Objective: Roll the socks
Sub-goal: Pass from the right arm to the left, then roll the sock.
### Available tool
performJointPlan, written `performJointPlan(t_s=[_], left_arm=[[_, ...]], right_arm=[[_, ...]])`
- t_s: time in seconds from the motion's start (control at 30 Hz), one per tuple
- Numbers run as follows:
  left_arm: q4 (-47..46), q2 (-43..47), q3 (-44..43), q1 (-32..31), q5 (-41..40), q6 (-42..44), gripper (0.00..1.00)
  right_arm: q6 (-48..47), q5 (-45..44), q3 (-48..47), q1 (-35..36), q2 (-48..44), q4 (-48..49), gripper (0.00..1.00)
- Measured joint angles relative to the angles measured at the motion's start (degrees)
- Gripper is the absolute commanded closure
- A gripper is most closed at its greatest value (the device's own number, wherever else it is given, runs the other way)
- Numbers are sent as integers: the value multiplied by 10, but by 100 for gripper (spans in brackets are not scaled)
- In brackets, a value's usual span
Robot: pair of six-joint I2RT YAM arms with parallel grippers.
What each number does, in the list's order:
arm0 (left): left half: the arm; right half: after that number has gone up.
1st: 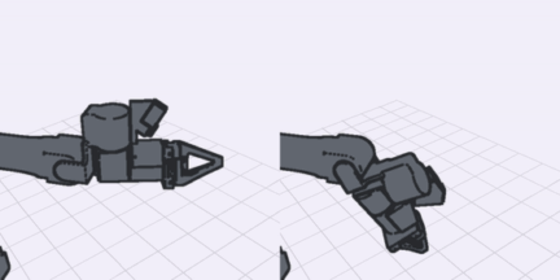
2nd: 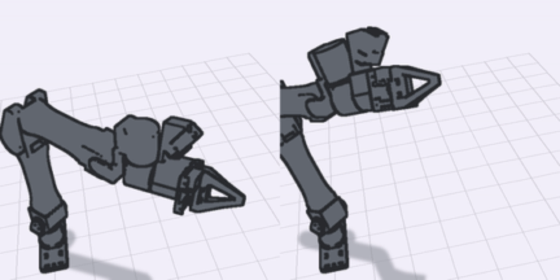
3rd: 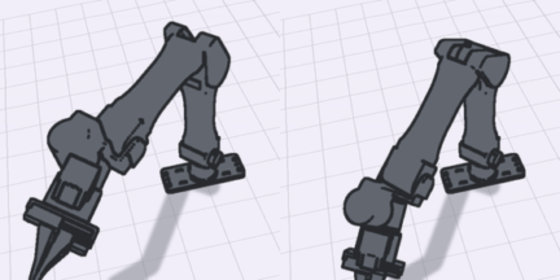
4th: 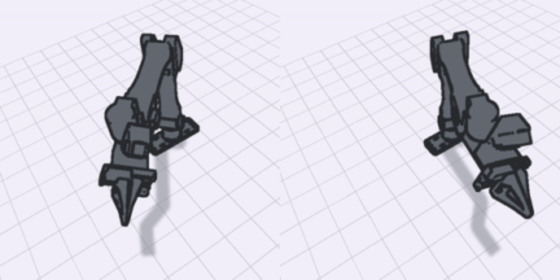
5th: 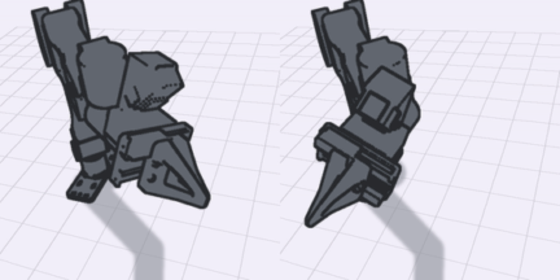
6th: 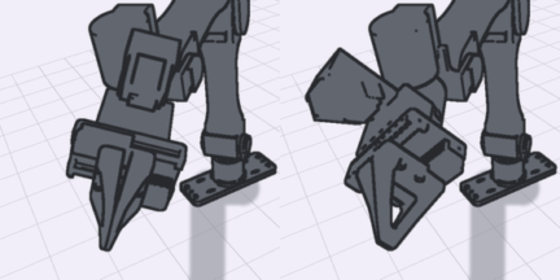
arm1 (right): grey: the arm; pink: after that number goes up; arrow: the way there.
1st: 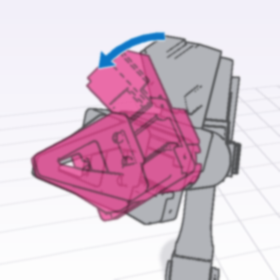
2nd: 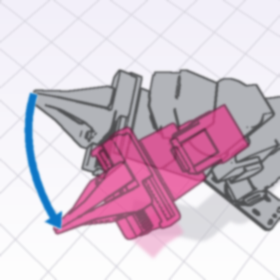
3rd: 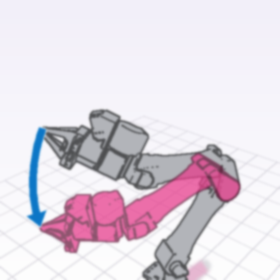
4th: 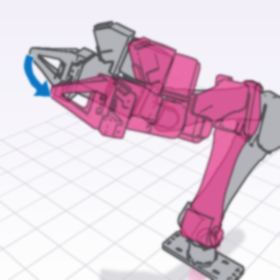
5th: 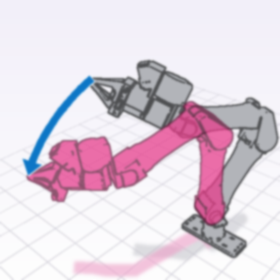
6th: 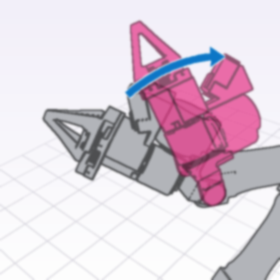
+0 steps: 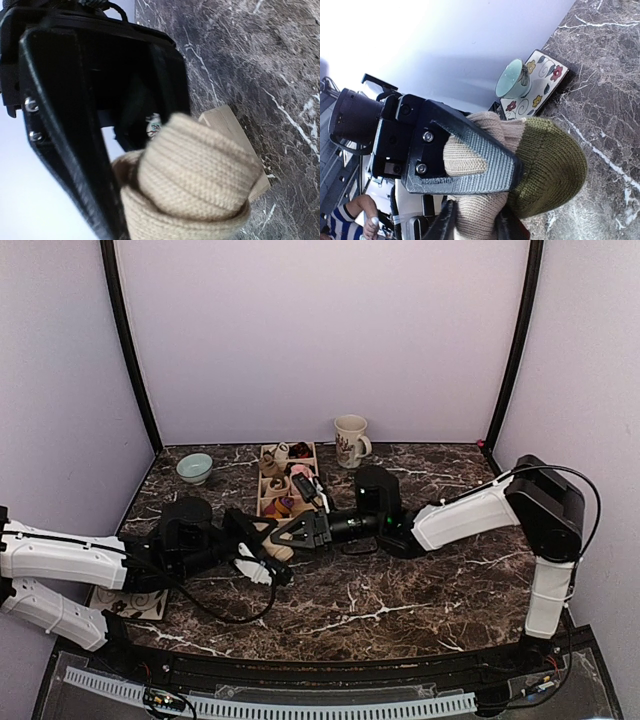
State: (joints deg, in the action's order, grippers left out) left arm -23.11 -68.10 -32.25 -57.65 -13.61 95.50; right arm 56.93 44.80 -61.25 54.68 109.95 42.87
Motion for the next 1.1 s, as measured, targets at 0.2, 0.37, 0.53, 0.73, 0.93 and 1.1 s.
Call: performJointPlan(t_s=[0.2,0.37,0.53,0.73,0.93,1.1], left_arm=[[120,-5,-115,2,12,-105,100],[322,-41,-317,34,103,-293,100],[480,-86,-447,76,234,-467,100],[639,-192,-594,111,404,-606,100],[702,-245,-680,124,513,-691,100],[715,-250,-696,125,553,-712,100]], right_arm=[[-75,-50,0,-4,-75,-70,5],[-214,-161,-1,-13,-202,-189,1],[-315,-291,23,-19,-322,-249,1],[-357,-367,133,-19,-424,-200,1],[-366,-370,156,-19,-438,-171,1],[-367,-325,134,-16,-431,-154,1]])
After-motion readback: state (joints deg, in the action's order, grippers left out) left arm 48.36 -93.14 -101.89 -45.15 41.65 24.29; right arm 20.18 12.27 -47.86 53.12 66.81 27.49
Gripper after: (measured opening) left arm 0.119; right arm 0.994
